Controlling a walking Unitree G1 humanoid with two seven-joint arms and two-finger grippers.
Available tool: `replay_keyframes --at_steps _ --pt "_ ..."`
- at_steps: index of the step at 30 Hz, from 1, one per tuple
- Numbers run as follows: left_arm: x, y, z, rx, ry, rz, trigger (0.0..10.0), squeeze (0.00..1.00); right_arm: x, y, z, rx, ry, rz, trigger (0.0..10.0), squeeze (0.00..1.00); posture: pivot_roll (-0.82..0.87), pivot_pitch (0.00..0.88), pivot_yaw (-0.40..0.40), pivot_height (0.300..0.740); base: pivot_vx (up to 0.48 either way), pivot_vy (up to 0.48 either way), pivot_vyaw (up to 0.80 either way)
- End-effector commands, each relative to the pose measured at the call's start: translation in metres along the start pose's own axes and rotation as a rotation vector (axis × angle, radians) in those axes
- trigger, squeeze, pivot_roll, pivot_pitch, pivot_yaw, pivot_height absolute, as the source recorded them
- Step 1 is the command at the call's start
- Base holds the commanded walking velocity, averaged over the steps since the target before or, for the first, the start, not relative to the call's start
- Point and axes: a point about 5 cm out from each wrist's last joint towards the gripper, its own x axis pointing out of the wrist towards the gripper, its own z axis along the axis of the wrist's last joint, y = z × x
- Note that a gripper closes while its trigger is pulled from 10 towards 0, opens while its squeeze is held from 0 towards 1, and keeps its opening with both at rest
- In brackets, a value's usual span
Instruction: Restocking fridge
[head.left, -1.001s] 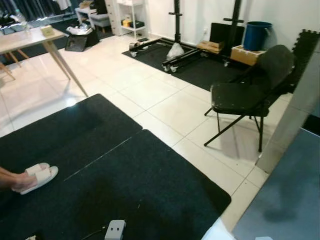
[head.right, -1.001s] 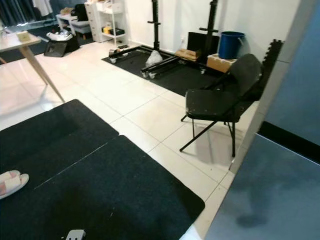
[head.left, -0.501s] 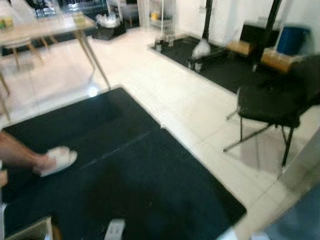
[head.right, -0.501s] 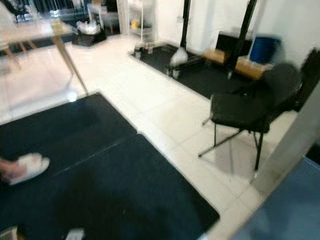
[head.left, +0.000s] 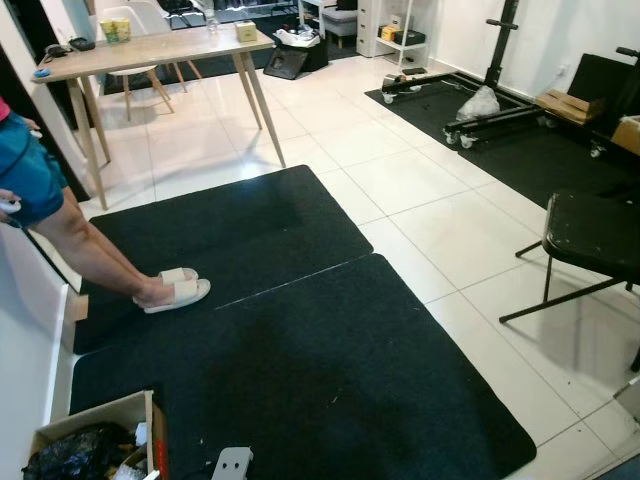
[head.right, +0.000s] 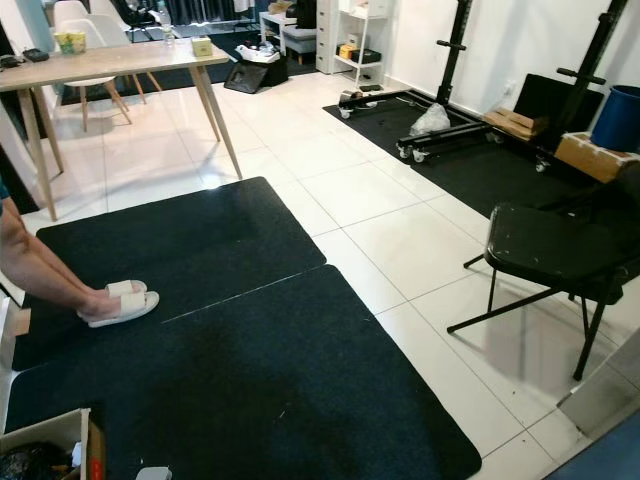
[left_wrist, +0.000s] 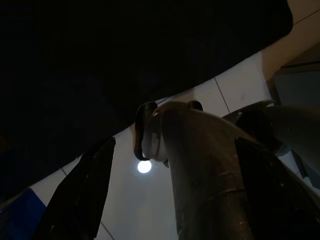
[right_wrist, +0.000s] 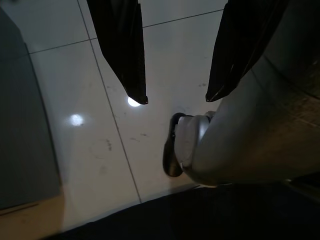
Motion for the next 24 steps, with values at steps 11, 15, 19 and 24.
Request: replay_keyframes --at_steps 11,15,19,24 --pt "-0.0014 0.0027 -0.0021 0.005 0.014 0.008 10.0 0.0 0.0004 0.0021 -0.0018 -0.012 0.007 0.005 10.0 0.0 -0.01 0.0 -0.006 0.74 0.0 0.0 0.0" --pt "-0.0016 0.0033 -0.0018 0.004 0.015 0.01 10.0 0.0 0.0005 0.0023 -0.0017 -0.014 0.007 0.006 10.0 0.0 -0.01 0.0 -0.007 0.74 0.0 0.0 0.0" --pt "-0.0013 0.0034 -0.0011 0.005 0.018 0.013 10.0 0.0 0.0005 0.0024 -0.0015 -0.017 0.007 0.007 10.0 0.0 -0.01 0.0 -0.007 0.74 0.0 0.0 0.0" --pt "-0.0011 0.0036 -0.0018 0.024 0.033 0.022 10.0 0.0 0.0008 0.0025 0.0007 -0.019 0.003 0.011 10.0 0.0 -0.01 0.0 -0.007 0.74 -0.066 0.0 0.0"
